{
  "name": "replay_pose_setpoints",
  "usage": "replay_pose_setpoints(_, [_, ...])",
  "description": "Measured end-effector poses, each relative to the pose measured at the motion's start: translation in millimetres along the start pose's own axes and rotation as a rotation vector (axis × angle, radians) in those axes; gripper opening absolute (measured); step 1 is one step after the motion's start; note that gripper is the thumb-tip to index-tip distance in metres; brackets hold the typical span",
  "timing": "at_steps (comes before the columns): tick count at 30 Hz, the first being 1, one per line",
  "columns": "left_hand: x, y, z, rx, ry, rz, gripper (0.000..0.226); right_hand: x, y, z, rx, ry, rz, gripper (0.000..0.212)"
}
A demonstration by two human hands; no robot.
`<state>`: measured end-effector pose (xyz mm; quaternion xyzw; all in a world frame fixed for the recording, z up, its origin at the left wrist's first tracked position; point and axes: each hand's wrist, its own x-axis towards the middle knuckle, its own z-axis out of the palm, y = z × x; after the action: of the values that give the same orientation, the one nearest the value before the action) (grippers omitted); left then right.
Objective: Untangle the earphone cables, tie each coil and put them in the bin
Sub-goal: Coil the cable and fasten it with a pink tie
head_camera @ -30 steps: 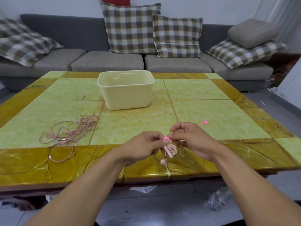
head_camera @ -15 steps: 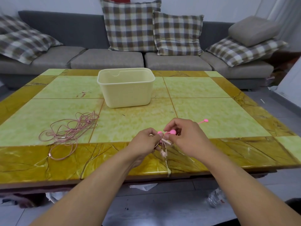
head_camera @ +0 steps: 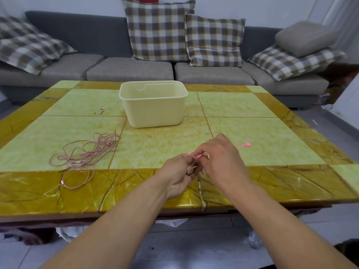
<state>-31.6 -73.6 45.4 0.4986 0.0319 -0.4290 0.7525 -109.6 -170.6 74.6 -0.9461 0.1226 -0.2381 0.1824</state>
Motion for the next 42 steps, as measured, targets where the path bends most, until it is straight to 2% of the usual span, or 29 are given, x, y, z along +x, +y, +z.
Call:
replay_pose_setpoints(2, [0, 3, 0, -0.118, -0.001, -0.024, 0.021, -2, -4, 7, -0.003, 0.001, -0.075, 0.019])
replay_pose_setpoints(6, [1, 9, -5, -0.372, -0.022, -0.133, 0.030, -8, -5, 13, 0.059, -0.043, -0.031, 0.022])
replay_pose_setpoints(9, [2, 15, -7, -0.483, -0.007, -0.062, 0.031, -12, -9, 19, 0.163, -0.006, 0.024, 0.017])
replay_pose_setpoints(10, [2, 17, -7, -0.505, -0.016, -0.027, 0.030, -14, -14, 21, 0.283, 0.025, 0.103, 0.016])
replay_pose_setpoints(12, [-1, 20, -6, -0.456, -0.048, 0.057, 0.027, -15, -22, 23, 0.729, 0.066, 0.373, 0.012])
replay_pose_setpoints(14, [-5, 22, -4, -0.287, -0.081, 0.141, 0.027, -11, -30, 23, 1.278, 0.000, 0.705, 0.009])
replay_pose_setpoints(15, [-8, 21, -2, -0.201, -0.099, 0.191, 0.028, -8, -31, 21, 1.468, -0.061, 0.831, 0.011])
replay_pose_setpoints(17, [-11, 21, -1, -0.054, -0.148, 0.313, 0.030, -4, -27, 11, 1.631, -0.158, 0.949, 0.013])
replay_pose_setpoints(21, [-23, 31, -10, 0.385, -0.224, 0.590, 0.015, -2, -18, -4, 1.614, -0.281, 0.917, 0.014])
replay_pose_setpoints(25, [-34, 41, -17, 0.591, -0.266, 0.729, 0.021, -5, -11, -5, 1.467, -0.248, 0.711, 0.029])
replay_pose_setpoints(28, [-36, 40, -20, 0.616, -0.243, 0.728, 0.025, -6, -9, -5, 1.321, -0.105, 0.561, 0.036])
replay_pose_setpoints(33, [-35, 39, -20, 0.633, -0.165, 0.693, 0.031, -9, -6, -8, 1.085, 0.059, 0.361, 0.029])
replay_pose_setpoints(37, [-35, 44, -23, 0.686, -0.189, 0.685, 0.040, -9, -2, -13, 1.129, 0.044, 0.346, 0.028])
replay_pose_setpoints(39, [-39, 48, -24, 0.728, -0.208, 0.692, 0.033, -9, 1, -15, 1.171, 0.007, 0.360, 0.029])
replay_pose_setpoints(42, [-42, 51, -26, 0.733, -0.268, 0.584, 0.028, -9, 6, -15, 1.210, -0.044, 0.376, 0.034])
